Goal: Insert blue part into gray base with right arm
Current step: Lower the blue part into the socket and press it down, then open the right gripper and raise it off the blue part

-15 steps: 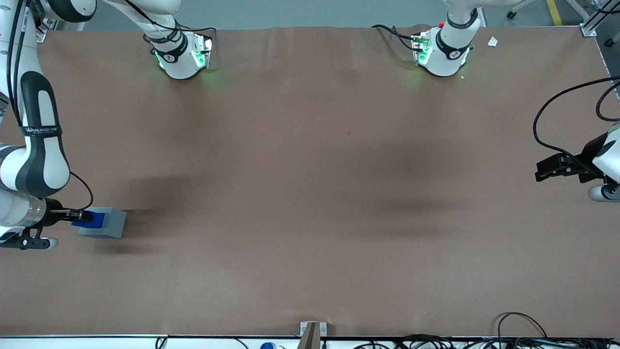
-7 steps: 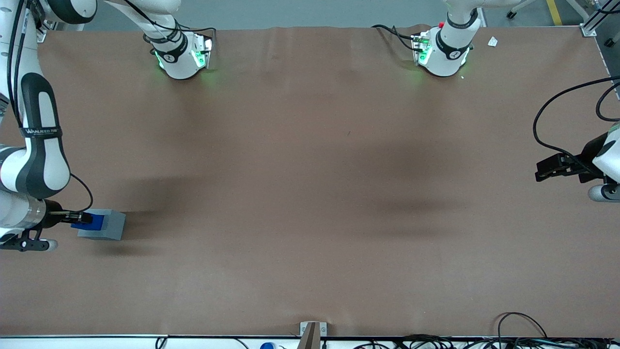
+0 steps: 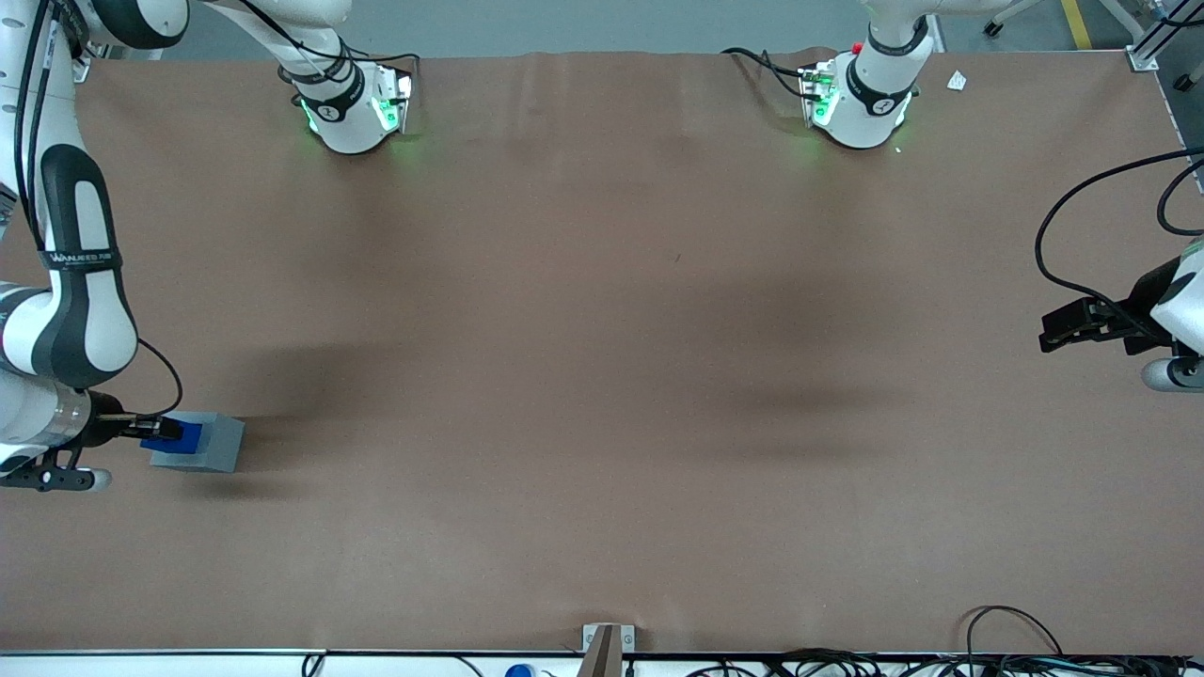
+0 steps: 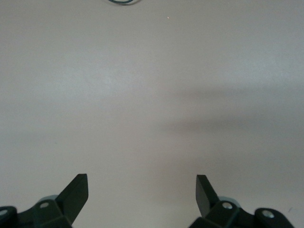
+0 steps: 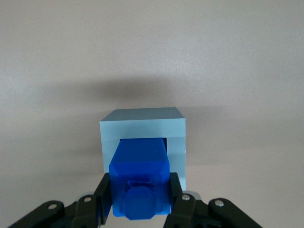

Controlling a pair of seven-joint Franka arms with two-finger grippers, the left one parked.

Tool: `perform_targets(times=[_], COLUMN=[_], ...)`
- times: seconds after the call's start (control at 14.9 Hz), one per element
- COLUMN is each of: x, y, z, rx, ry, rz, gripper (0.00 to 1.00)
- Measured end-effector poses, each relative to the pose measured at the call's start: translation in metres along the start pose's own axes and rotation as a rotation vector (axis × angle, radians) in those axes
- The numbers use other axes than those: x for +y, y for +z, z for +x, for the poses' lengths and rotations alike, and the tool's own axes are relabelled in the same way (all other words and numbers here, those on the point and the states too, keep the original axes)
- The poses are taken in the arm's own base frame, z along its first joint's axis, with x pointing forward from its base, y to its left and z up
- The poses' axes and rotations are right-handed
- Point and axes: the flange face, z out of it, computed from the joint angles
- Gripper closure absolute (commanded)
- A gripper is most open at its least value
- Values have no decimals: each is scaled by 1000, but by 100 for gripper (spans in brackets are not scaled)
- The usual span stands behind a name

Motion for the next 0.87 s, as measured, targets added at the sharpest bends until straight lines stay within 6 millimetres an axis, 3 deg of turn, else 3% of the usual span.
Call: perform_targets(times=[0.34,0.4,0.54,0.67,0.74,0.87], x=[0,0,0,0,0,0], y=[5,5,5,6,6,6], z=[2,2,2,2,2,2], rx=[5,5,5,5,4,4], ry=[1,2,2,2,2,2], rz=[2,2,2,2,2,2], gripper=[95,91,64,67,63,14])
